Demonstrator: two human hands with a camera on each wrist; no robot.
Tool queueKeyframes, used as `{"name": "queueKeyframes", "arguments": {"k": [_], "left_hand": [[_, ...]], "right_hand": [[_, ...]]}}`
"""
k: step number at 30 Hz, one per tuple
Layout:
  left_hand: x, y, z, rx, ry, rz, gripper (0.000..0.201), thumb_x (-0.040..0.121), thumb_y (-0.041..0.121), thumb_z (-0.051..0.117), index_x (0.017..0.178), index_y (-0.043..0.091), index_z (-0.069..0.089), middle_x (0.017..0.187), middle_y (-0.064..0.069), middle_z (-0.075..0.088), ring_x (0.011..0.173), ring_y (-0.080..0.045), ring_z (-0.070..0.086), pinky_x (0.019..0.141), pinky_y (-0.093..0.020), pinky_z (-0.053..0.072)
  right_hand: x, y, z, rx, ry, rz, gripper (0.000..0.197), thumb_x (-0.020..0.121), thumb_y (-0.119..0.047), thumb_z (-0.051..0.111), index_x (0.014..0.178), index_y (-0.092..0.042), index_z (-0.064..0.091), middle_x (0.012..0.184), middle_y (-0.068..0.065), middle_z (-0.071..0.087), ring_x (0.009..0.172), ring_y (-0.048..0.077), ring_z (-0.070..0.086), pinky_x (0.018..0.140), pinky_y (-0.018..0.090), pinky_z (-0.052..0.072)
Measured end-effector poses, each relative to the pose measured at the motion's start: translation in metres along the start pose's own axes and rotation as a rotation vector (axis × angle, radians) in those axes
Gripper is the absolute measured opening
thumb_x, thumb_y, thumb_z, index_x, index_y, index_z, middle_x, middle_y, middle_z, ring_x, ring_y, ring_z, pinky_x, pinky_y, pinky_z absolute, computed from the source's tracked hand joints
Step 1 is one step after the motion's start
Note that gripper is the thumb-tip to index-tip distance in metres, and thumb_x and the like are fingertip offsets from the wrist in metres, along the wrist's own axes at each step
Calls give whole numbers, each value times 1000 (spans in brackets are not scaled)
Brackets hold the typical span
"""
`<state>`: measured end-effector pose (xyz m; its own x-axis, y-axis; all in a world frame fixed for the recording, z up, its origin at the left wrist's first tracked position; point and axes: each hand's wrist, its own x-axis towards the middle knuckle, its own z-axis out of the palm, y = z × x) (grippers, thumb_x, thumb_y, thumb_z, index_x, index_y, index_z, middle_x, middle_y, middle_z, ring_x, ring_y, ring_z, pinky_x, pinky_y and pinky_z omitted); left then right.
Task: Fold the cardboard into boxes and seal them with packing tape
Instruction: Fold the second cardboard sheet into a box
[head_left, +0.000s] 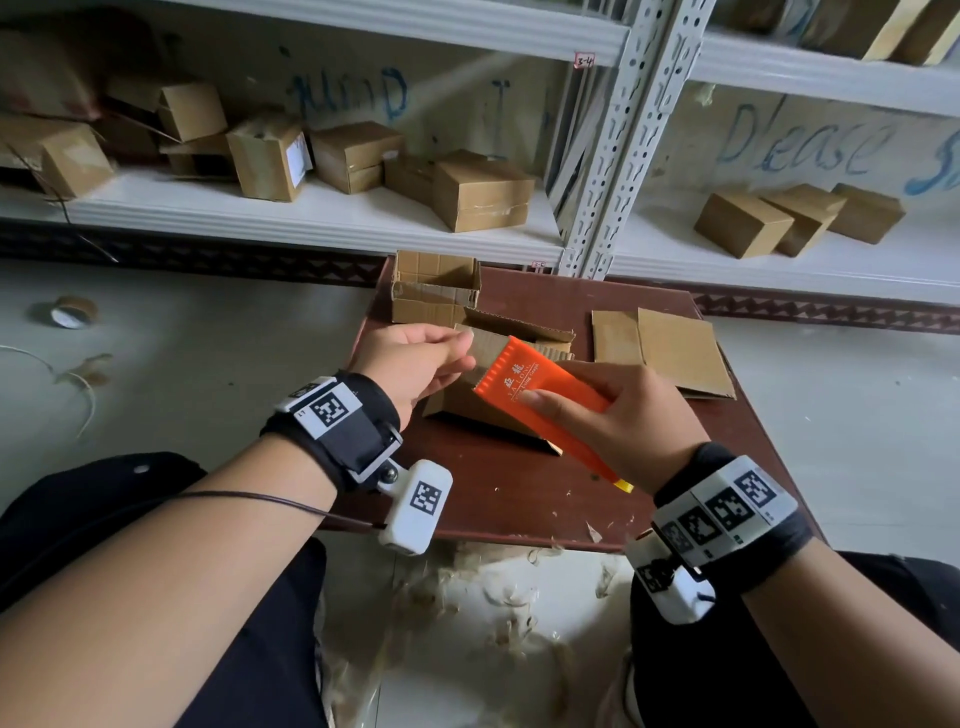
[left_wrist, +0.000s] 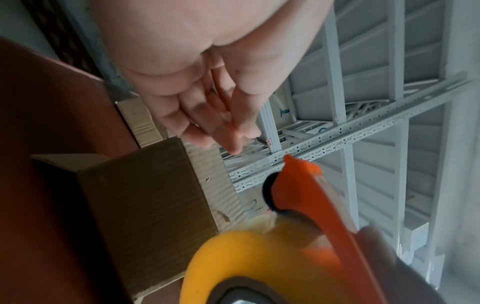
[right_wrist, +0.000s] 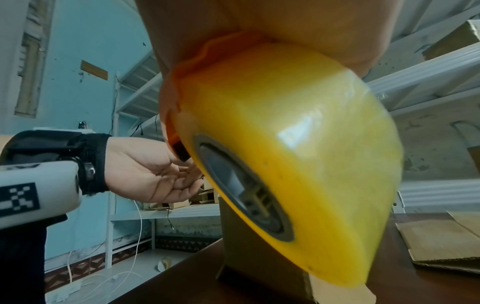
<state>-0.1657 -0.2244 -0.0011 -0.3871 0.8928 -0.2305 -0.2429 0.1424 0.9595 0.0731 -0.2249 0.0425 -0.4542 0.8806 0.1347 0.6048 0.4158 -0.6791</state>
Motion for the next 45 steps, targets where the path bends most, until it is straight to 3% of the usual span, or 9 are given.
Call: {"name": "queueKeyframes", "arguments": {"k": [5, 11, 19, 24, 27, 31, 35, 40, 45], "left_hand": [[1, -5, -8, 1, 9, 6, 12, 87, 11, 81, 98, 9, 79, 79, -2, 74, 69, -9, 65, 73, -22, 56], [3, -4, -13, 1, 26, 45, 5, 87, 11, 80, 92, 12, 80, 76, -3, 71, 67, -9, 61, 76, -24, 53], [1, 4, -13, -13, 18, 81, 7, 88, 7, 78, 93, 11, 78, 81, -2, 74, 69, -9, 62, 83, -25, 57], [8, 20, -34, -156, 145, 101, 9, 90, 4, 76, 98, 6, 75, 83, -4, 71, 66, -6, 62, 89, -24, 58], [9, 30, -47, -183, 171, 133, 7, 91, 3, 74, 96, 8, 74, 83, -2, 71, 68, -5, 64, 87, -21, 59], [8, 31, -52, -157, 177, 151, 8, 92, 2, 73, 97, 8, 73, 87, -4, 71, 70, -6, 64, 89, -22, 58], [14, 44, -69, -163, 300, 187, 6, 92, 6, 75, 95, 11, 74, 84, -1, 71, 68, -7, 60, 82, -19, 58], [17, 46, -82, 8, 303, 259, 5, 91, 23, 79, 94, 24, 75, 84, 6, 72, 71, -4, 62, 67, -17, 51], [19, 41, -83, 81, 394, 281, 17, 88, 30, 81, 103, 24, 78, 86, 9, 75, 72, 0, 64, 58, -17, 42]], "right_hand": [[3, 6, 3, -88, -25, 1, 55, 78, -77, 69, 124, -47, 71, 83, -19, 76, 67, -3, 70, 60, 25, 59], [8, 8, 4, -105, -73, -10, 51, 79, -74, 72, 124, -51, 69, 86, -22, 75, 72, -3, 71, 70, 35, 63], [11, 9, 5, -40, -79, 9, 56, 78, -72, 74, 127, -47, 70, 89, -20, 77, 74, -5, 72, 65, 21, 56], [1, 18, -7, -56, -66, 53, 59, 73, -75, 74, 125, -48, 71, 88, -22, 77, 72, -5, 72, 62, 19, 56], [-6, 23, -18, -55, -51, 64, 59, 71, -74, 74, 125, -49, 71, 91, -25, 76, 74, -8, 70, 58, 9, 49], [-14, 27, -26, -37, -78, 58, 58, 68, -70, 77, 123, -50, 71, 93, -28, 76, 79, -8, 71, 64, 10, 52], [-19, 41, -36, -76, -77, 88, 57, 69, -69, 78, 123, -51, 71, 93, -29, 75, 80, -12, 69, 66, 11, 54], [-21, 56, -45, -105, -11, 161, 52, 71, -65, 79, 121, -51, 73, 84, -30, 74, 70, -11, 68, 53, 7, 46], [-26, 67, -44, -92, -8, 163, 54, 67, -70, 79, 117, -49, 75, 90, -27, 76, 76, -8, 71, 64, 18, 57]]}}
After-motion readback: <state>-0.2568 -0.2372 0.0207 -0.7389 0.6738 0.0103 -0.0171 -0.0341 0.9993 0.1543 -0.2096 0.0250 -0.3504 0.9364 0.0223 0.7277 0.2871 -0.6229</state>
